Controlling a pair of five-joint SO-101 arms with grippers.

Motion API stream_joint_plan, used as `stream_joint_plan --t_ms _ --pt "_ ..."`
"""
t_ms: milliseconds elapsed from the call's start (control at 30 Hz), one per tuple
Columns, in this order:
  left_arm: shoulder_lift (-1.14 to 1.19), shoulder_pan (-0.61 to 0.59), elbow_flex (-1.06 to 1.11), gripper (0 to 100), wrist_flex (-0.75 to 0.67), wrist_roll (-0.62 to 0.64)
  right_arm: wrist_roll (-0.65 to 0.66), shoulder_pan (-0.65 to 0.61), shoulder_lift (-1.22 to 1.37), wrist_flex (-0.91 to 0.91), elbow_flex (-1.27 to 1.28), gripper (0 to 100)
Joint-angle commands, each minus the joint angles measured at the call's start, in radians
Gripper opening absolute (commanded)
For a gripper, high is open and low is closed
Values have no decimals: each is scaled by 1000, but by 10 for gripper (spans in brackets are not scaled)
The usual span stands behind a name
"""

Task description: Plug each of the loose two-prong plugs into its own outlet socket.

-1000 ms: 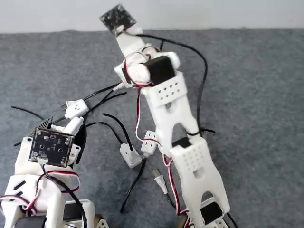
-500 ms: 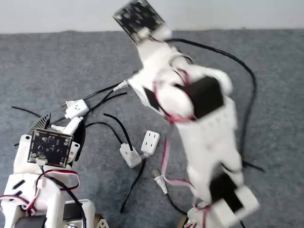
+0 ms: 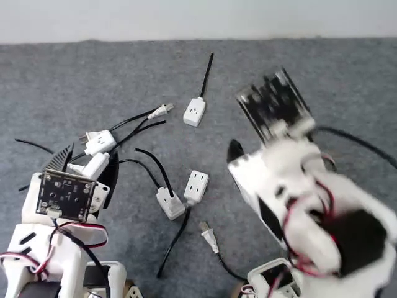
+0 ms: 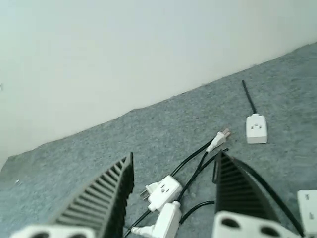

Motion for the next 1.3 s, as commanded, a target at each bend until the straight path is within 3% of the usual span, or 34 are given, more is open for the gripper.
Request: stream_joint_plan --t_ms 0,333,600,1167,1267 --pt "14 49 -12 258 -41 54 9 31 -159 -18 86 329" --pt "12 49 -7 258 -69 57 64 127 -435 -180 471 330" --pt "12 44 73 258 -75 54 120 131 -608 -260 704 329" --pt "12 43 134 258 -75 52 161 133 -674 -269 796 328" --pt "12 43 136 258 -72 54 161 133 -674 -272 799 270"
